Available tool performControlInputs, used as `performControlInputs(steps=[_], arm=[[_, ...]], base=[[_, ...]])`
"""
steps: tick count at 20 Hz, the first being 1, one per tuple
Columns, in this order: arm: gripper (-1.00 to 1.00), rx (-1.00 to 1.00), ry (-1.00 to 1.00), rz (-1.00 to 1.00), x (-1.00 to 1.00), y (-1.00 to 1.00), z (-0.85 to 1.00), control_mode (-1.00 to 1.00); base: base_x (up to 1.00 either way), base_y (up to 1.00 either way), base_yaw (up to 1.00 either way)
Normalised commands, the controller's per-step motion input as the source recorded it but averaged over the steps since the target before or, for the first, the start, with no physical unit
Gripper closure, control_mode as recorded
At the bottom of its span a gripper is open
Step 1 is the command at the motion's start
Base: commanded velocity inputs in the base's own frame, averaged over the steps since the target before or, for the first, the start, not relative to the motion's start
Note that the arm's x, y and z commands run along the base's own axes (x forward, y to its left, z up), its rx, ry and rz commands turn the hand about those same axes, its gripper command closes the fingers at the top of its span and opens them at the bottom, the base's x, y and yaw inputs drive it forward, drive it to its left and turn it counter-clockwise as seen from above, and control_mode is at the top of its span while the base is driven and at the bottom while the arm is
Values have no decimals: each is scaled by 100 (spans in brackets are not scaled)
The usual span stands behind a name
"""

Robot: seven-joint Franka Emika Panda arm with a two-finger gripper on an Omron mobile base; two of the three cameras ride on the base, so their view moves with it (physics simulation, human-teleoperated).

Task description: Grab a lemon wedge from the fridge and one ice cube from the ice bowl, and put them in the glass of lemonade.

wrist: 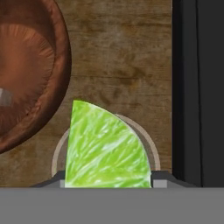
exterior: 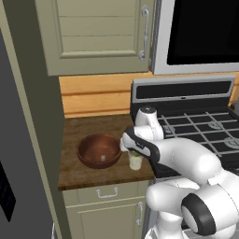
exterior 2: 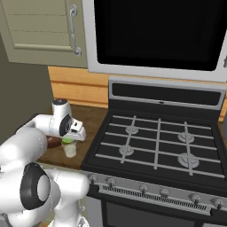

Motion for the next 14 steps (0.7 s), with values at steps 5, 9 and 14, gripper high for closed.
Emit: performControlInputs(steps=[5,9,14], arm=[[100,0,0,0,0,0,0,-100],[-100,0,0,0,0,0,0,-100],[-100,0,0,0,0,0,0,-100]], base=[[0,0,0],[0,0,0],[0,0,0]])
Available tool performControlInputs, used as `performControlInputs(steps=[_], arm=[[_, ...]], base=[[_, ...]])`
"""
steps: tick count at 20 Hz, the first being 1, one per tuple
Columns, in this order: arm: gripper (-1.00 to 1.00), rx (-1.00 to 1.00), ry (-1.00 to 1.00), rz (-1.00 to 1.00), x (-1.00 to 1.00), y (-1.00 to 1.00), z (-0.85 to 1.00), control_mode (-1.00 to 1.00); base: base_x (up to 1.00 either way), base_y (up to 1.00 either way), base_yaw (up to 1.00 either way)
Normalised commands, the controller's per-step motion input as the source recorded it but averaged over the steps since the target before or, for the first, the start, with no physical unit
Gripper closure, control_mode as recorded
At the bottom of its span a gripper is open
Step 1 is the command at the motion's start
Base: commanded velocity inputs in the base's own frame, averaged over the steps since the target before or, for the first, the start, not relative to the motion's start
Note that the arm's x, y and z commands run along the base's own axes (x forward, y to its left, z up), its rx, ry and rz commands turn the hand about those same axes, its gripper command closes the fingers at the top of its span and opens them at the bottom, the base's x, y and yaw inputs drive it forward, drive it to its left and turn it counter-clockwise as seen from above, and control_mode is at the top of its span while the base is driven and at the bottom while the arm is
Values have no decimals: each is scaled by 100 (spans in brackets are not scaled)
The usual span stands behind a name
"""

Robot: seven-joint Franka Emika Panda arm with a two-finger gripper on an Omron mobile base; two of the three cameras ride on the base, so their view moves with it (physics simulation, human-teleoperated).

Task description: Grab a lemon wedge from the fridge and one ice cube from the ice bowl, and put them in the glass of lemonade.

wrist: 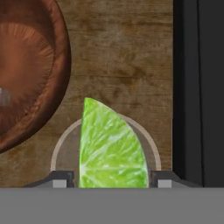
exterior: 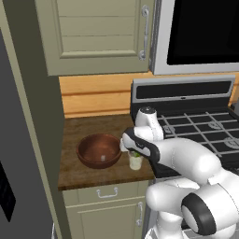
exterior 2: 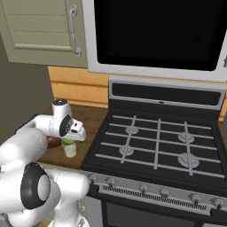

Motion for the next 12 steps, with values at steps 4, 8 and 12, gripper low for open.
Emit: performControlInputs(steps=[4,8,12], arm=[[-100,0,0,0,0,0,0,-100],[-100,0,0,0,0,0,0,-100],[-100,4,-4,0,-11,0,20,-100]], base=[[0,0,0],[0,0,0],[0,0,0]])
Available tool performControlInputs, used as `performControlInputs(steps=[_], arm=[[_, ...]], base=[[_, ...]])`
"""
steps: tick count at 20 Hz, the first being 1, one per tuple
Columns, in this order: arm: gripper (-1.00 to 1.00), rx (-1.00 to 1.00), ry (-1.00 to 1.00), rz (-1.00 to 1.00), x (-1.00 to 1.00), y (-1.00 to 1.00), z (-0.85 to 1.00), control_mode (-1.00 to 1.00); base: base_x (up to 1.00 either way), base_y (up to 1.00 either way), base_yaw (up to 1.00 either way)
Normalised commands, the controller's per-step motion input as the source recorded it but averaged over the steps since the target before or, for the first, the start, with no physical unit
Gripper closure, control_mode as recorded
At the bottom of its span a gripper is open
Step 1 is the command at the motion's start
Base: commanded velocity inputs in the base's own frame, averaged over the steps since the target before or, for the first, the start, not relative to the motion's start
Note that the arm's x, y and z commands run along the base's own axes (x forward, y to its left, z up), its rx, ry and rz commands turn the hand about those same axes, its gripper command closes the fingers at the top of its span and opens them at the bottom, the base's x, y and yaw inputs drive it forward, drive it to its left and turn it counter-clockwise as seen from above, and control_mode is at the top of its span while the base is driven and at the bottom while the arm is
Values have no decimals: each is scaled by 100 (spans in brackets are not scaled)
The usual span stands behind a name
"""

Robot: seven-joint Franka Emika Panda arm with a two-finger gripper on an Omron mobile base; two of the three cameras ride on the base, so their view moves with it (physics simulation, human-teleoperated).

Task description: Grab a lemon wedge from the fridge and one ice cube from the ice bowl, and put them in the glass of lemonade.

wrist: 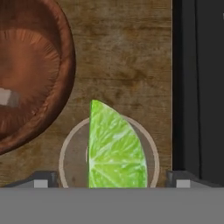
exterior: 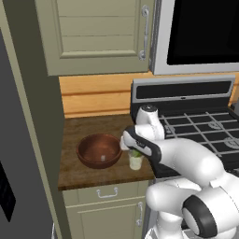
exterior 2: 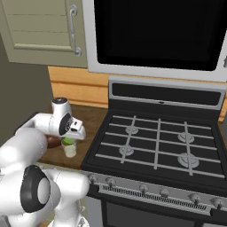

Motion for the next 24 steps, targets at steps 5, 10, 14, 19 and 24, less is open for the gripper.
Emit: performControlInputs(steps=[5,10,14,19,24], arm=[[-100,7,-6,-1,-47,-5,11,-100],[-100,8,-7,0,-78,-14,1,-100],[-100,7,-2,0,-91,-14,25,-100],[-100,-7,27,2,-48,-8,100,-100],[-100,-10,27,3,-35,-15,100,-100]], base=[[0,0,0],[0,0,0],[0,0,0],[0,0,0],[0,0,0]])
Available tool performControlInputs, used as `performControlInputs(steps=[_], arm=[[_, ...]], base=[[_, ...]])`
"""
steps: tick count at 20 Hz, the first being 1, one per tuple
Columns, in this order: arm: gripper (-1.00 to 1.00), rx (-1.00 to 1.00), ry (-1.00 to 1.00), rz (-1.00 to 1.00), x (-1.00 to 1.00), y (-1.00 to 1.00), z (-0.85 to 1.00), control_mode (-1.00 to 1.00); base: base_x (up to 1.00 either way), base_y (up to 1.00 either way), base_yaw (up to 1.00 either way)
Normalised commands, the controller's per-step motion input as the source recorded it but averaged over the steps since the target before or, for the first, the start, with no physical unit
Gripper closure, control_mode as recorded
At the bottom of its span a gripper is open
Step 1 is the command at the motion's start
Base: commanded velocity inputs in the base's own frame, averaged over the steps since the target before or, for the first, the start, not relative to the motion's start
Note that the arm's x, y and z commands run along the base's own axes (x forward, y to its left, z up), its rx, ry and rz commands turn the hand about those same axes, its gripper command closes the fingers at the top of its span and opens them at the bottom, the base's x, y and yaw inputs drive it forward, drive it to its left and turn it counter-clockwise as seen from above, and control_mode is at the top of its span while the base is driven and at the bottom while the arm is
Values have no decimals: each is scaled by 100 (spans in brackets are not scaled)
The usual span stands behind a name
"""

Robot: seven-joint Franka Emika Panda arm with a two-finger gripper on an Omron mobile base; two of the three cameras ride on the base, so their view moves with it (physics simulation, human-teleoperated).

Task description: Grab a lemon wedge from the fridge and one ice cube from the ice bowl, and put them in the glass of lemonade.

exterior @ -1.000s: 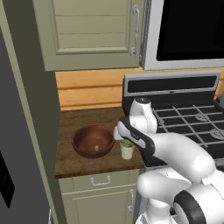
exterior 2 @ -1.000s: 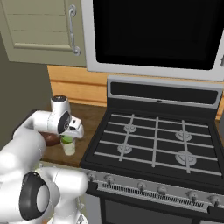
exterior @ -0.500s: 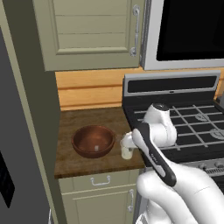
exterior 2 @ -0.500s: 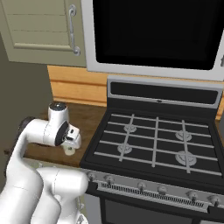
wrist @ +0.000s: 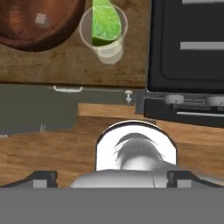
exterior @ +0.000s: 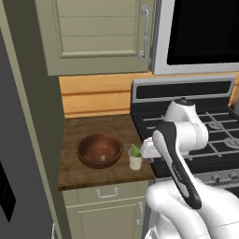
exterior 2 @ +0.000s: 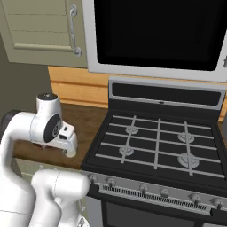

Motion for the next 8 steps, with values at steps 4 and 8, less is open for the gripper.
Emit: performControlInputs(steps=[4,8], arm=[[-100,-6,8,0,-27,-4,100,-100],[-100,1,-12,0,-79,-3,14,-100]], base=[[0,0,0],[0,0,0]])
